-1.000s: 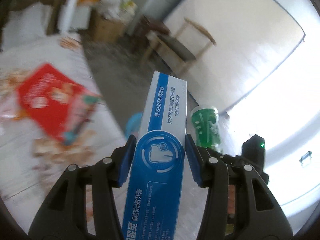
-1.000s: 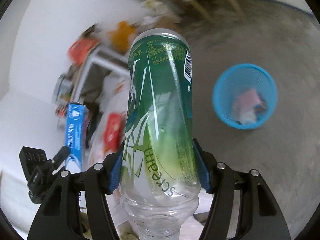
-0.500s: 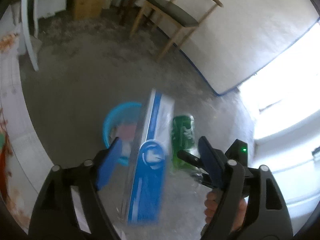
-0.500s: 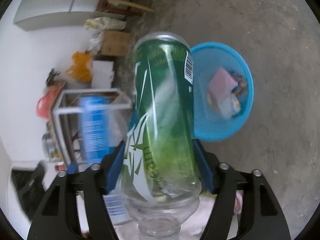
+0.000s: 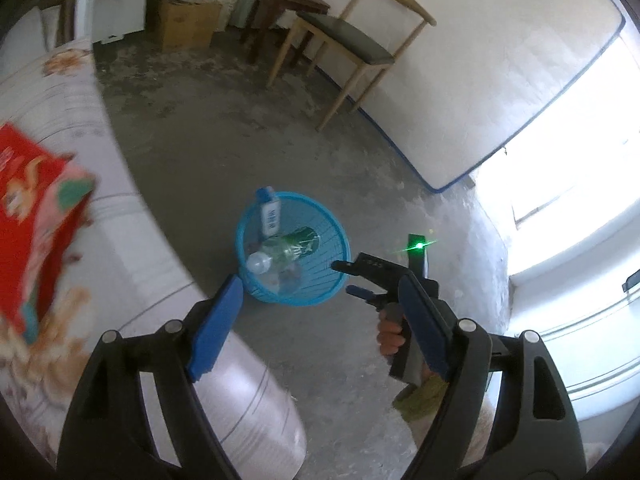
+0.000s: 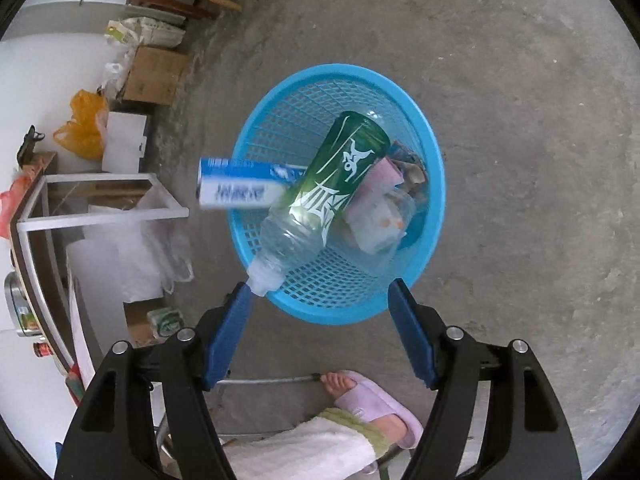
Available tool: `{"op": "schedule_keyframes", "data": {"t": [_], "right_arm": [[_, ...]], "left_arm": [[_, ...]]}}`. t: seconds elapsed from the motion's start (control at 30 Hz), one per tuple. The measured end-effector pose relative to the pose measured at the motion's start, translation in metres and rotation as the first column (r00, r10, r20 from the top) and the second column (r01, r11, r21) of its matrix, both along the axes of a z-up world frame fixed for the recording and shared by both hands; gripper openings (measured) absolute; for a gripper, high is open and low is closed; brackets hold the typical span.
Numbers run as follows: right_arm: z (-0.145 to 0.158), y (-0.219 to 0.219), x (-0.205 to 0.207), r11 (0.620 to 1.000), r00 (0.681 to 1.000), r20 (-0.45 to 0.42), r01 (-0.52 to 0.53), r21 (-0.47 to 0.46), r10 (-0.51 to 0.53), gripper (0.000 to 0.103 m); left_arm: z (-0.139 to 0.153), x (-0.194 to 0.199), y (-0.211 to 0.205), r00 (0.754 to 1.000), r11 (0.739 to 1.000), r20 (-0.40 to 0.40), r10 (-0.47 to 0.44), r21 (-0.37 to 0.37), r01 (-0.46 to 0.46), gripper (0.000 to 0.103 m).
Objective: Collect trash
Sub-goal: 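Carry box and bottle over the blue wastebasket and open both grippers, then move both empty grippers back toward the table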
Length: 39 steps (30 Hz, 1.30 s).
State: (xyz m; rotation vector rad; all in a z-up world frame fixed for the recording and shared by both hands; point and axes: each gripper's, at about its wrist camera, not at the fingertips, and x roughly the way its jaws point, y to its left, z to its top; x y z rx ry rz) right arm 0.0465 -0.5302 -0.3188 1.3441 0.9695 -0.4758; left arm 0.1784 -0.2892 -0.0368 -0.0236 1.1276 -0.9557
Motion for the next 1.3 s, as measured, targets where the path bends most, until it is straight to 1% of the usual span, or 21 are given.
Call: {"op": "schedule_keyframes", "data": {"t": [0.07,0.13,0.2,0.3,0.43,0.5,0.57,0.67,0.73,0.77,0.83,0.9,0.93,0.97,1.03,1.1,1.13,1.17,1.2,1.27,1.3], "right_arm": [[0.009,0.003,-0.008,1.000,1.000,0.003,-0.005,-0.028,0.005,0.069],[0.021,0.007,-0.019,0.998,1.000,0.011,-0.008,-0.060,0.009,0.069],[0.039,0.007,-0.029,0.996,1.000,0.027,-0.014,-0.089,0.016,0.069],[0.074,0.015,-0.040,0.986,0.997,0.053,-0.038,-0.165,0.048,0.070],[0.116,0.029,-0.040,0.966,0.988,0.093,-0.095,-0.241,0.121,0.071],[0.142,0.045,-0.032,0.948,0.974,0.128,-0.147,-0.283,0.189,0.073],[0.162,0.062,-0.022,0.930,0.956,0.153,-0.195,-0.311,0.251,0.076],[0.192,0.098,0.004,0.889,0.908,0.194,-0.288,-0.356,0.372,0.078],[0.208,0.128,0.025,0.850,0.859,0.218,-0.361,-0.383,0.463,0.078],[0.216,0.146,0.036,0.827,0.829,0.229,-0.401,-0.394,0.511,0.078],[0.228,0.180,0.056,0.775,0.769,0.237,-0.468,-0.425,0.594,0.078],[0.239,0.217,0.076,0.713,0.698,0.243,-0.527,-0.462,0.674,0.078],[0.243,0.229,0.083,0.692,0.674,0.243,-0.546,-0.472,0.698,0.078],[0.247,0.244,0.091,0.667,0.644,0.243,-0.569,-0.481,0.725,0.078],[0.255,0.275,0.106,0.616,0.585,0.242,-0.610,-0.498,0.774,0.078],[0.257,0.294,0.115,0.585,0.549,0.239,-0.632,-0.508,0.801,0.078],[0.259,0.305,0.121,0.564,0.527,0.234,-0.643,-0.518,0.817,0.078],[0.260,0.312,0.123,0.552,0.515,0.232,-0.648,-0.525,0.825,0.078],[0.261,0.319,0.126,0.538,0.502,0.228,-0.653,-0.532,0.834,0.078],[0.261,0.328,0.129,0.526,0.491,0.222,-0.662,-0.534,0.843,0.078],[0.260,0.331,0.131,0.524,0.488,0.221,-0.666,-0.531,0.844,0.078]], "left_arm": [[0.005,-0.004,0.017,1.000,1.000,0.014,0.014,-0.008,-0.014,0.076],[0.012,-0.012,0.041,0.998,0.999,0.050,0.032,-0.027,-0.031,0.076],[0.019,-0.019,0.067,0.994,0.998,0.091,0.060,-0.039,-0.057,0.076],[0.023,-0.023,0.101,0.984,0.993,0.138,0.117,-0.040,-0.112,0.077],[0.025,-0.027,0.156,0.955,0.976,0.204,0.216,-0.034,-0.214,0.077],[0.027,-0.028,0.186,0.933,0.963,0.239,0.269,-0.037,-0.268,0.077],[0.030,-0.027,0.213,0.903,0.947,0.291,0.315,-0.042,-0.317,0.077],[0.035,-0.022,0.259,0.832,0.912,0.396,0.387,-0.035,-0.408,0.079],[0.036,-0.016,0.278,0.802,0.897,0.436,0.408,-0.024,-0.442,0.080],[0.037,-0.010,0.290,0.788,0.887,0.451,0.419,-0.017,-0.461,0.080],[0.038,0.003,0.303,0.774,0.872,0.456,0.439,-0.011,-0.489,0.080],[0.037,0.019,0.311,0.767,0.869,0.466,0.441,-0.011,-0.494,0.080],[0.036,0.029,0.313,0.765,0.867,0.473,0.437,0.002,-0.498,0.080],[0.032,0.043,0.313,0.770,0.871,0.479,0.421,0.024,-0.491,0.080],[0.022,0.064,0.311,0.791,0.879,0.482,0.378,0.080,-0.469,0.080],[0.009,0.084,0.306,0.800,0.878,0.491,0.345,0.132,-0.460,0.080],[0.001,0.094,0.304,0.811,0.879,0.486,0.326,0.161,-0.449,0.080],[-0.008,0.106,0.300,0.825,0.872,0.475,0.308,0.206,-0.444,0.079],[-0.014,0.111,0.298,0.831,0.867,0.467,0.300,0.230,-0.442,0.078],[-0.026,0.123,0.296,0.852,0.868,0.436,0.290,0.256,-0.426,0.067],[-0.031,0.126,0.296,0.859,0.869,0.423,0.288,0.261,-0.420,0.063]]}}
